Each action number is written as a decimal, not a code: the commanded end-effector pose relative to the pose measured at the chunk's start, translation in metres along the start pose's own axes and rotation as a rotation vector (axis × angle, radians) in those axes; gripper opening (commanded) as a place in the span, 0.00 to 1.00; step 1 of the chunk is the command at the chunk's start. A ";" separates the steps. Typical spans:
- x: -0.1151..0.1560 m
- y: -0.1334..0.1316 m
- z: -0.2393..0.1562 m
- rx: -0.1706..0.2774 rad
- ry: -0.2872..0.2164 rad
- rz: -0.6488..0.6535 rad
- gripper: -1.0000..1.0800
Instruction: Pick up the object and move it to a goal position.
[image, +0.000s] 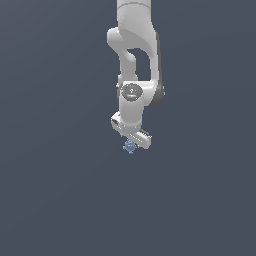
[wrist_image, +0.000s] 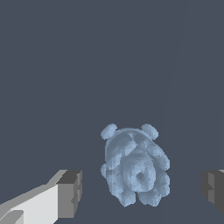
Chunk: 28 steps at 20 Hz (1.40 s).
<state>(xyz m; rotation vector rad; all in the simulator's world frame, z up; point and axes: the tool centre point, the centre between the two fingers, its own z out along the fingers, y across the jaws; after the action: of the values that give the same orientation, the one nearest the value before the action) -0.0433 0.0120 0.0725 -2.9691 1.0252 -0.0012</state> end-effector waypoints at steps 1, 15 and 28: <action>-0.001 0.001 0.013 -0.001 -0.001 0.002 0.96; 0.000 0.000 0.031 -0.001 -0.001 0.003 0.00; 0.017 0.002 0.023 0.000 0.000 0.003 0.00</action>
<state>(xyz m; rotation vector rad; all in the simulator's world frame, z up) -0.0346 0.0041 0.0472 -2.9681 1.0281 -0.0005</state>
